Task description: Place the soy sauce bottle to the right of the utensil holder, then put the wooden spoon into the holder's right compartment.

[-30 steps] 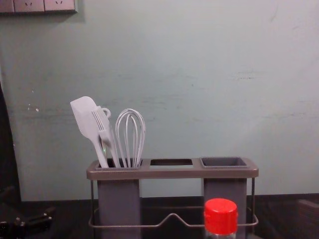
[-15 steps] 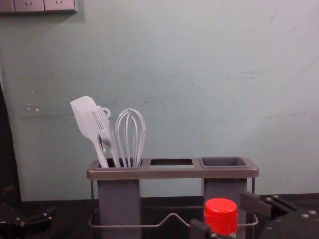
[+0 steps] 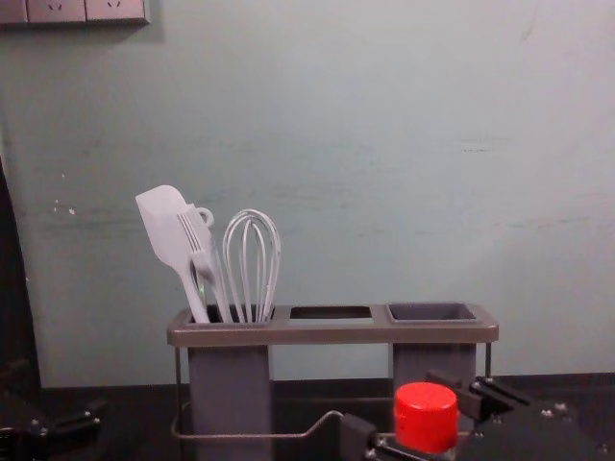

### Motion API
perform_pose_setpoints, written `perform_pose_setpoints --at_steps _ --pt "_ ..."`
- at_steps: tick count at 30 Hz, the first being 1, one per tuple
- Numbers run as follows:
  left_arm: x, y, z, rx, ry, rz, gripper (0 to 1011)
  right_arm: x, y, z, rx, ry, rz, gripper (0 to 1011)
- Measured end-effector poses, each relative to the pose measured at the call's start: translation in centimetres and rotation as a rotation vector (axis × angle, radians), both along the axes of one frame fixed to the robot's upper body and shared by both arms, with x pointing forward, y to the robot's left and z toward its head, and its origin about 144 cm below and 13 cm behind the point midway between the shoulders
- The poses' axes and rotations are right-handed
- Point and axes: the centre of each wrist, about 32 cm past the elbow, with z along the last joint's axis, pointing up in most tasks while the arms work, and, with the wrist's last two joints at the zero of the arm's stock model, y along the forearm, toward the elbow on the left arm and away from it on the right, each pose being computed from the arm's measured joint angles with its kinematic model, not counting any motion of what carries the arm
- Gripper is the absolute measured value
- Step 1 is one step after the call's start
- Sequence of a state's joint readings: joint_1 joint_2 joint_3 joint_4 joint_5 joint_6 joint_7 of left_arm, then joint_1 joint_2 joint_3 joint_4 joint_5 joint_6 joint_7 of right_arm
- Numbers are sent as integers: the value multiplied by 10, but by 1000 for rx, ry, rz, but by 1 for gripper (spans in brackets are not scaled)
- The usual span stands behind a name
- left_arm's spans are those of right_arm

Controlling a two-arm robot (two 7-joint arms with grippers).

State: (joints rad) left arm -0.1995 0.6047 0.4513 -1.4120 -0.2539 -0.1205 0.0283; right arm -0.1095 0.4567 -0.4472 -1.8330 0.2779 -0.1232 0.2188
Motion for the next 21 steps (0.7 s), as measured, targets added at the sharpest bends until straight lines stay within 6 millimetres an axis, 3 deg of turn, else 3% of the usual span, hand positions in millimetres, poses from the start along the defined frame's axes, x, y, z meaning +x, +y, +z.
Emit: perform_pose_setpoints --at_steps 15,18,21 --pt "0 0 0 0 0 0 1000 -3 -2 2 4 0 1 450" --pt "0 0 0 0 0 0 1000 -3 -3 2 7 1 3 383" --pt "0 0 0 0 0 0 1000 -5 -3 4 12 -3 7 383"
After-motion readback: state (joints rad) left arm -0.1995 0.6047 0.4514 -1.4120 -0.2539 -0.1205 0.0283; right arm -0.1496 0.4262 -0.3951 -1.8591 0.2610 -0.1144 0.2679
